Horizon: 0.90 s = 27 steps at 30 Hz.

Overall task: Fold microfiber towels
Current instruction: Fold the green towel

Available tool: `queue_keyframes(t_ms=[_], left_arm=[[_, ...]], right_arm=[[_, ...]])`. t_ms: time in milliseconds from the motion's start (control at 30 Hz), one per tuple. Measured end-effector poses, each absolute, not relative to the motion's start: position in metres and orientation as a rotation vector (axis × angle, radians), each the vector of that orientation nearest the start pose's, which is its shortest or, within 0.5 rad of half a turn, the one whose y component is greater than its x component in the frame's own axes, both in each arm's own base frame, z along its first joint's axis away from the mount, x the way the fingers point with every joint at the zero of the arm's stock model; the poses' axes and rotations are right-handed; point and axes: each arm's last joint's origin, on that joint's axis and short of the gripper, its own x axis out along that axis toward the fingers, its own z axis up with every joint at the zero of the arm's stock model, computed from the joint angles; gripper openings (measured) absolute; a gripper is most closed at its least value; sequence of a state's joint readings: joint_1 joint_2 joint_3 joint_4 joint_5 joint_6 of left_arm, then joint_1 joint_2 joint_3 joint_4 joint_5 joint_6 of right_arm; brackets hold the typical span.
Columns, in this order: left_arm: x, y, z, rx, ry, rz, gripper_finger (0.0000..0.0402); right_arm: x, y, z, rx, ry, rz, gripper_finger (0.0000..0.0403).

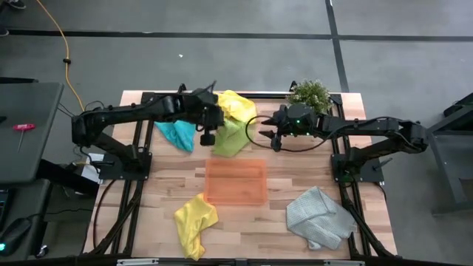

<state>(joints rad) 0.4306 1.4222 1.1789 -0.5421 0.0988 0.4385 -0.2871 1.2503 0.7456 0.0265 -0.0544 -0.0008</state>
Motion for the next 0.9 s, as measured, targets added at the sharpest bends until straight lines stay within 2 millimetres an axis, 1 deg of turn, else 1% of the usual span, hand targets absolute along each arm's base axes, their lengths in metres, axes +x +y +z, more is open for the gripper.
queue_keyframes(t_ms=[100, 167, 267, 333, 433, 500, 567, 667, 800, 900], left_arm=[[0.281, 0.111, 0.282, 0.259, 0.878, -0.016, 0.0], [0.285, 0.101, 0.273, 0.332, 0.962, -0.03, 0.0], [0.288, 0.087, 0.268, 0.6, 1.124, 0.088, 0.0], [0.29, 0.079, 0.27, 0.796, 1.203, 0.189, 0.0], [0.294, 0.072, 0.277, 1.009, 1.227, 0.261, 0.0], [0.296, 0.068, 0.286, 1.072, 1.179, 0.276, 0.0], [0.3, 0.064, 0.297, 1.048, 1.089, 0.242, 0.0], [0.305, 0.051, 0.305, 0.905, 0.933, 0.075, 0.0], [0.31, 0.028, 0.307, 0.681, 0.755, -0.226, 0.0], [0.308, 0.011, 0.305, 0.565, 0.716, -0.392, 0.0]], right_arm=[[0.26, -0.075, 0.234, 0.048, 0.521, -0.204, 0.019], [0.265, -0.075, 0.226, 0.016, 0.548, -0.191, 0.019], [0.27, -0.077, 0.217, -0.046, 0.577, -0.17, 0.019], [0.275, -0.078, 0.214, -0.077, 0.568, -0.162, 0.019], [0.28, -0.08, 0.211, -0.118, 0.54, -0.155, 0.019], [0.283, -0.081, 0.211, -0.151, 0.52, -0.149, 0.019], [0.283, -0.081, 0.213, -0.177, 0.508, -0.146, 0.019], [0.284, -0.081, 0.215, -0.183, 0.49, -0.148, 0.019], [0.283, -0.081, 0.214, -0.181, 0.498, -0.143, 0.019], [0.283, -0.08, 0.214, -0.175, 0.494, -0.125, 0.019]])
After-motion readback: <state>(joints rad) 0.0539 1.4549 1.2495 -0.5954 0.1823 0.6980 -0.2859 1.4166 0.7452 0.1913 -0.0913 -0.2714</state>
